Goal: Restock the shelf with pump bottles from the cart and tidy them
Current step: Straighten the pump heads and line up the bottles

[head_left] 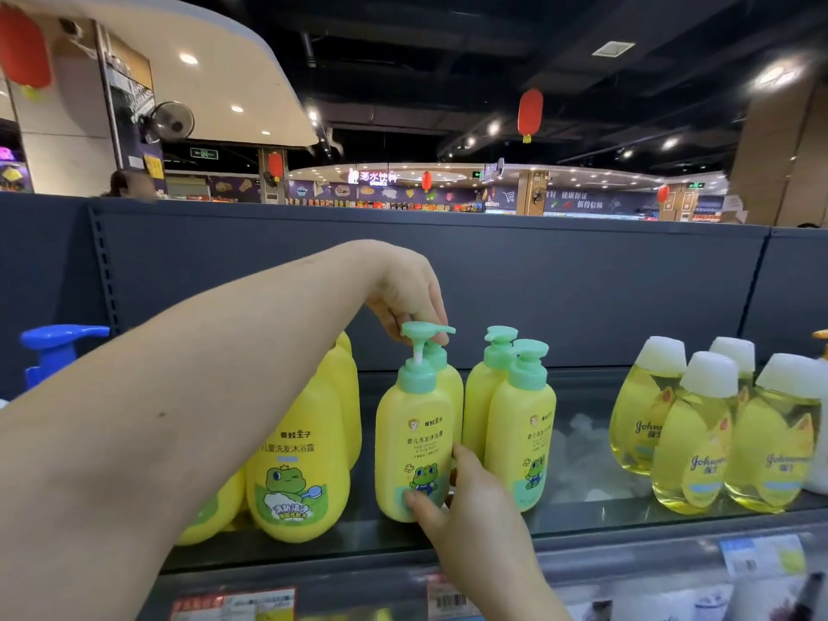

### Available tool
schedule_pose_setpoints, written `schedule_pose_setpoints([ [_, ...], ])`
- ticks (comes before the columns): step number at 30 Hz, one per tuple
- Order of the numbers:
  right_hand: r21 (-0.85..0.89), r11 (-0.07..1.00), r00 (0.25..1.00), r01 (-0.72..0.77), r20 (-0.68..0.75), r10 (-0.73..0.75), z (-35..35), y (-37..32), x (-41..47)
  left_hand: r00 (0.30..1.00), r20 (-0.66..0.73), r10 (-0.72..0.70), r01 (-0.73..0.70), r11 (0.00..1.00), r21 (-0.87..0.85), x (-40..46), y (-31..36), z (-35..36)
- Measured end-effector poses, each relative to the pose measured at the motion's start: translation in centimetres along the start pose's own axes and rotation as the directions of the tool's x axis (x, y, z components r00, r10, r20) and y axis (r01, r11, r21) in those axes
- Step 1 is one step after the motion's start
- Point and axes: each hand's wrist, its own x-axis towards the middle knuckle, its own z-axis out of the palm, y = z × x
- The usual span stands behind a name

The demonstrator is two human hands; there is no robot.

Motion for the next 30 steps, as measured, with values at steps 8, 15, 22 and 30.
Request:
schedule_pose_setpoints([
  [8,0.047,0.999,1.0,0.007,0.013,-0.008,-0.3,-0.5,-0.1,0.999,0.002,-0.041,0.041,0.997,0.06,0.1,-1.9,-0.9],
  [15,0.042,0.998,0.999,-0.044,0.022,0.043,-0.6,-0.9,-0.2,0.999,-0.05,-0.01,0.013,0.997,0.073,-0.1,-2.0,-0.4],
  [22,0.018,1.0,1.0,-0.015,0.003,0.015,-0.5,-0.7,-0.5,0.994,-0.105,-0.009,0.013,0.999,0.038,0.4,-2.2,-0.1],
  [30,0.131,0.985,0.849,0.109,-0.528,-0.023,-5.5,2.8,-1.3,0.994,-0.105,-0.002,0.031,0.96,0.278,-0.5,-1.1,-0.7],
])
